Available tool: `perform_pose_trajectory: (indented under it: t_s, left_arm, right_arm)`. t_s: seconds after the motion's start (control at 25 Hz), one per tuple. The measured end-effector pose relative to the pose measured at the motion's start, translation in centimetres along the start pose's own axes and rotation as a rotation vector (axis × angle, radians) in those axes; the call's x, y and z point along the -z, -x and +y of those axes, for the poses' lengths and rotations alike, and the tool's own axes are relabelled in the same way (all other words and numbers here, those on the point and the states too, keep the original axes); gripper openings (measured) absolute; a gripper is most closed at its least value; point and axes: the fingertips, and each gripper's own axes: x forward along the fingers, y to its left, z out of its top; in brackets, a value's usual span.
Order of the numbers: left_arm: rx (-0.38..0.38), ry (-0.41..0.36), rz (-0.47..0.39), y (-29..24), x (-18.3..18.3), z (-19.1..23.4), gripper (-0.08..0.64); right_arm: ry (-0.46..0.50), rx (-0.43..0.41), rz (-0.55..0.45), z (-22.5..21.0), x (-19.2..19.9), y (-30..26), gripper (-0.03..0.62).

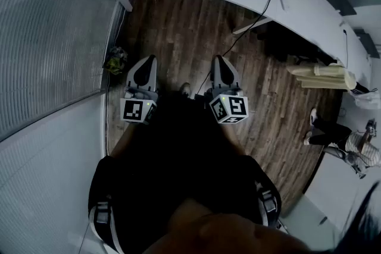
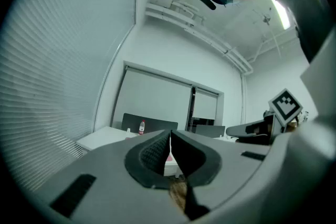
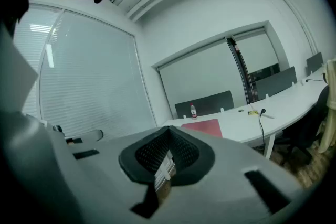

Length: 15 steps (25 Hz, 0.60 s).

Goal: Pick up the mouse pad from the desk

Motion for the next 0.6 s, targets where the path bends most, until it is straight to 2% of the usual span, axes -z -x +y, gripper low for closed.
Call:
perform_pose_trajectory:
  t_s: [0.12,0.28,0.48,0.6]
  left_arm:
    - [0.013,-0.030,0.006,0.0,0.5,0.4,0.008]
    - [0.010,-0.026,-0.026,-0.1,0.1,0.6,0.008]
    - [0.002,-0.016,0.031,0.0,1.2,0.9,0.008]
    - [0.011,-0.011,0.021,-0.5,1.1,0.4,0.008]
  right_arm:
    - [-0.001,0.001,-0.003,0.1,0.1,-0.4,0.000]
    - [0.002,-0.002,-0.004,0.2,0.4,-0.5,0.000]
    - [-0.020,-0.003,-0.011,0.2,0.1,-0.6,0.000]
    - [-0.047,-0.008,-0.028,-0.2,-0.3,-0.3,0.001]
